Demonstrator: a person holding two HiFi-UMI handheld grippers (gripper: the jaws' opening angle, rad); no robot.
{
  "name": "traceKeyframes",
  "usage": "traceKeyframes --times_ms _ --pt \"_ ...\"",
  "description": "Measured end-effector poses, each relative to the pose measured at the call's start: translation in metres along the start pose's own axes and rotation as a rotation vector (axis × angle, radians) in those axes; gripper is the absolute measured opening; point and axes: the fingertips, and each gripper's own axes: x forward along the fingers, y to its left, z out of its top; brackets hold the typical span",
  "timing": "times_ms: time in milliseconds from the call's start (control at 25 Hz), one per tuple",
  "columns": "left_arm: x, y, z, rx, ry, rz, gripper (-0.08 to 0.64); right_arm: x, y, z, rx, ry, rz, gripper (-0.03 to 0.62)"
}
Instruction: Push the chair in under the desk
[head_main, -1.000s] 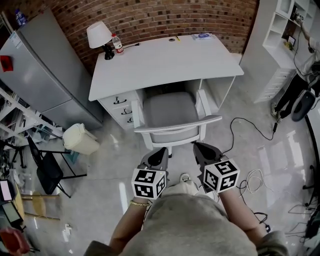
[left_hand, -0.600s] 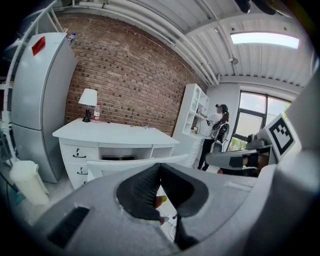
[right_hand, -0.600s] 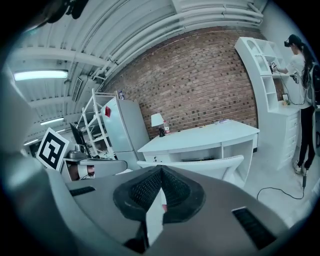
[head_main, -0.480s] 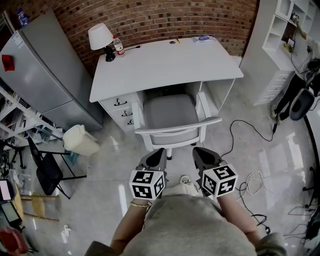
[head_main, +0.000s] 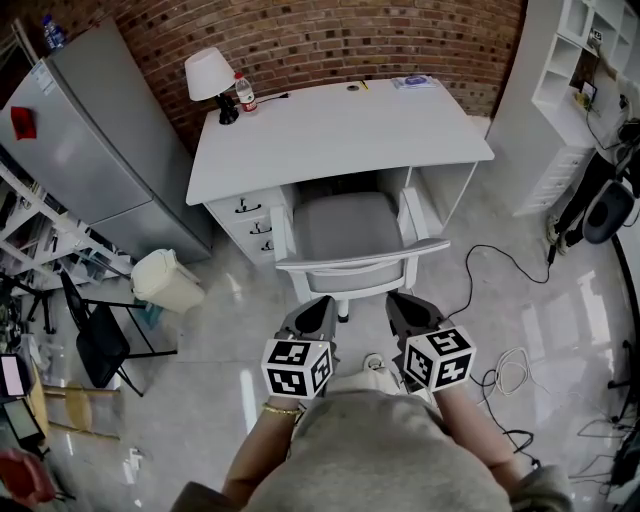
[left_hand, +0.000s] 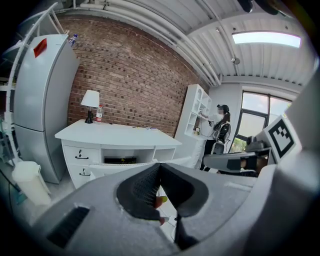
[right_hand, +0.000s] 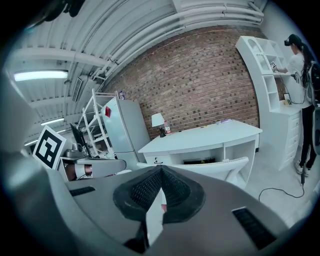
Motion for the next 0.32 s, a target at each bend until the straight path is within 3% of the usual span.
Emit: traceKeyframes --times_ms 320 --pt "0.0031 0.0084 -0.0020 -0.018 0.004 0.005 0.009 0.0075 0.0026 -0.0047 -0.010 0.008 0.003 0.006"
